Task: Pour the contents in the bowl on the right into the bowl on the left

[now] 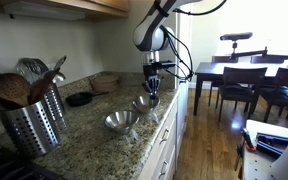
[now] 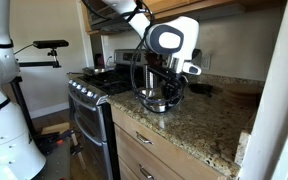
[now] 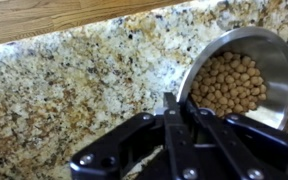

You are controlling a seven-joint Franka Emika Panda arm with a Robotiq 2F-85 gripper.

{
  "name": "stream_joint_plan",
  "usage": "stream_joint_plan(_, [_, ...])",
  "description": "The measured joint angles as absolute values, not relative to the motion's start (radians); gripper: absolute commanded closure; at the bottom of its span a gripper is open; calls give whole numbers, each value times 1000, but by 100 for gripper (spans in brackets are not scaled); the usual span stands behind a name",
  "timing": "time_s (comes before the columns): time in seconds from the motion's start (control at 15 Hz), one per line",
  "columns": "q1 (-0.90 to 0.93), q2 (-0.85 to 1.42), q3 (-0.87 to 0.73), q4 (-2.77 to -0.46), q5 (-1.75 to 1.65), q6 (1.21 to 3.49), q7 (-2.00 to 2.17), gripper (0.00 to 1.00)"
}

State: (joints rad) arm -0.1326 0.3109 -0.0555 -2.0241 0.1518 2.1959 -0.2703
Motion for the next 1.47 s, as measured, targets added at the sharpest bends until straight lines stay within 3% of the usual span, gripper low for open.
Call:
stream_joint_plan(1.33, [-131, 302, -37, -2012, 151, 2196, -304, 92])
stream_joint_plan(1.4, [-131, 303, -37, -2013, 151, 2196, -304, 89])
stream_joint_plan(1.47, [-131, 306, -37, -2014, 150, 2196, -304, 64])
